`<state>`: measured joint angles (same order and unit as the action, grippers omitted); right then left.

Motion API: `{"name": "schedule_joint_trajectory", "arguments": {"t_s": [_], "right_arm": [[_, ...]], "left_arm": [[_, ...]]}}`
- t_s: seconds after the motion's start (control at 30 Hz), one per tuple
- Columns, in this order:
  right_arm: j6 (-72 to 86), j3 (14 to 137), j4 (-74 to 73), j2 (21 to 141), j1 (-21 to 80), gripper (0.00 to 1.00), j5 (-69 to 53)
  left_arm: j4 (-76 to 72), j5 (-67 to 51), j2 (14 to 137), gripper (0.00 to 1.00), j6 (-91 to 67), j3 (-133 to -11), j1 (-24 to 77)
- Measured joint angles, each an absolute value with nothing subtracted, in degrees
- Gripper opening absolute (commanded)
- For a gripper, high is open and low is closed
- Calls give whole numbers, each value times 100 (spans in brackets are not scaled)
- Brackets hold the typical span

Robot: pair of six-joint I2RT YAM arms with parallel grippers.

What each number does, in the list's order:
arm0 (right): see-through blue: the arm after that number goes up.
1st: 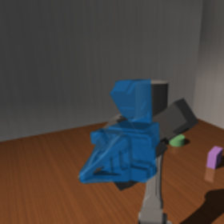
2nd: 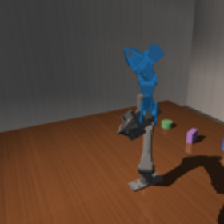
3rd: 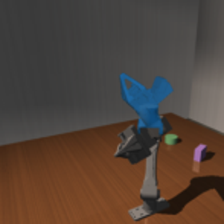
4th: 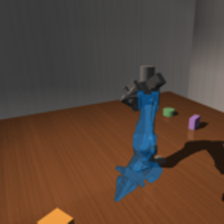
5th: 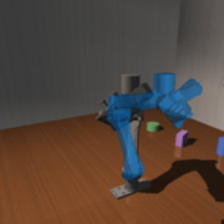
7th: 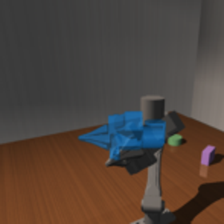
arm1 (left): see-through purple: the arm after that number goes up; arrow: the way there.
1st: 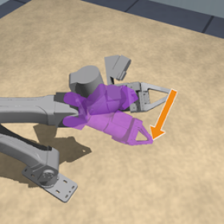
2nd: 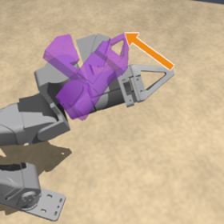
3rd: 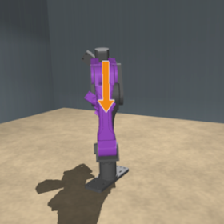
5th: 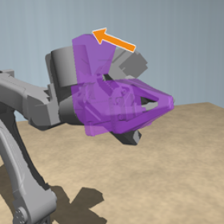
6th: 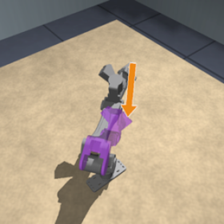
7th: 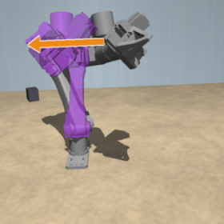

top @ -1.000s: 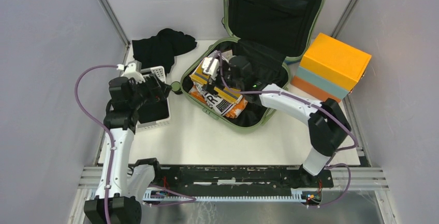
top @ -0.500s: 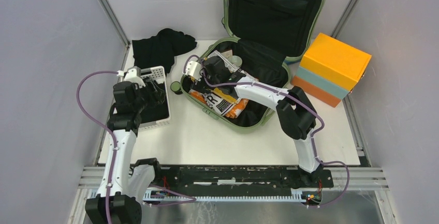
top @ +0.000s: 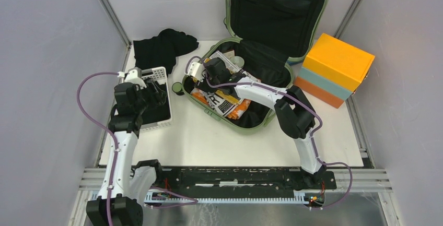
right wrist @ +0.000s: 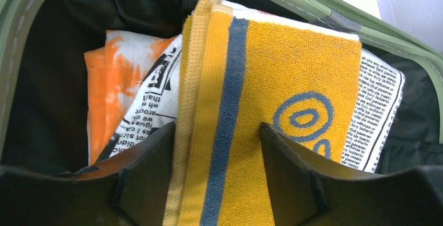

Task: Open, take out, and arrange the luggage
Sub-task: Pick up the clothes from the luggage.

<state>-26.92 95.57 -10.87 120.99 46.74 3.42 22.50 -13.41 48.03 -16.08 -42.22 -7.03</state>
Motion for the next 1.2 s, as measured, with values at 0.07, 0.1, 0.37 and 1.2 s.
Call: {"name": "schedule_joint_trajectory", "arguments": {"t_s": [0.07,0.1,0.37,1.2], "right_arm": [[-2652,9557,-1090,12099,4635,49,311],[-2609,9557,-1096,12099,4602,45,279],[-2418,9314,-845,12068,4453,22,-25],[-1623,8191,156,11382,3861,57,-1216]], "left_arm": [[2252,-1339,4797,65,-1608,-4200,-703],[2252,-1339,4797,65,-1608,-4193,-703],[2252,-1345,4797,70,-1608,-4178,-703],[2209,-1667,4797,76,-1612,-4084,-703]]}}
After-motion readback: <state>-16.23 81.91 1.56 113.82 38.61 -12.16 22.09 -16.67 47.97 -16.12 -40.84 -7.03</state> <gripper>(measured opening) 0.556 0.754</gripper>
